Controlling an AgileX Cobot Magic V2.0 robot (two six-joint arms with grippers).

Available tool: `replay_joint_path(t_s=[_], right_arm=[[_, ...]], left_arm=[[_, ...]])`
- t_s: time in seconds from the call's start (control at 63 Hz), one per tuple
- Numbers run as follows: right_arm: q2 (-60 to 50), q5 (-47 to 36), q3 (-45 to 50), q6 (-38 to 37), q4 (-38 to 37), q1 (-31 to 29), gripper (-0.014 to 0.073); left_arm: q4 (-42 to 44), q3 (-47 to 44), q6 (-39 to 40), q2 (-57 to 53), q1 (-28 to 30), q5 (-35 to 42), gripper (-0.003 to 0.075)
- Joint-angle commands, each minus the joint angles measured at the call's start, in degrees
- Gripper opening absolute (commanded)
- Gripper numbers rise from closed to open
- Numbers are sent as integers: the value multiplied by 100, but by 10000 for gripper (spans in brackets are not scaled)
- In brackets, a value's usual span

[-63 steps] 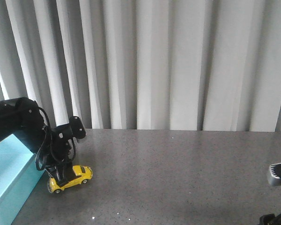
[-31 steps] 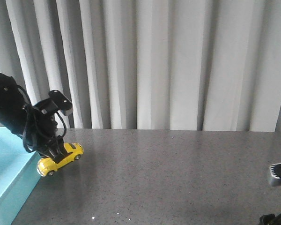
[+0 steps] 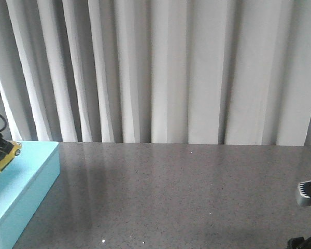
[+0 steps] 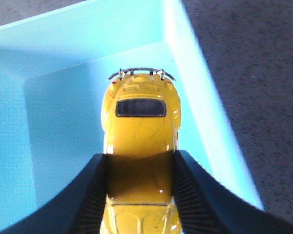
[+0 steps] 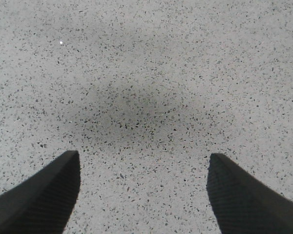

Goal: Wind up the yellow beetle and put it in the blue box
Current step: 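Lift the car and carry it over the light-blue box, then lower the car into the box and open the left gripper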

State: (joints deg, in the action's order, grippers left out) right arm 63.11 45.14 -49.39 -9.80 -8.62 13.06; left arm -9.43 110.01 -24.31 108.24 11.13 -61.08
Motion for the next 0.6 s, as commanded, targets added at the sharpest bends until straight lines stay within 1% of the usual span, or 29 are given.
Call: replay_joint_path(t_s=[0.0, 0.143, 0.588], right_arm=[[-110, -257, -137, 5, -104, 3, 526], [-110, -257, -137, 5, -104, 3, 526], [-110, -257, -137, 5, -104, 3, 526]], left_arm=[[-123, 153, 182, -334, 217, 451, 252], [-135, 153, 275, -142, 372, 482, 252], [-137, 153, 275, 804, 354, 666, 252]])
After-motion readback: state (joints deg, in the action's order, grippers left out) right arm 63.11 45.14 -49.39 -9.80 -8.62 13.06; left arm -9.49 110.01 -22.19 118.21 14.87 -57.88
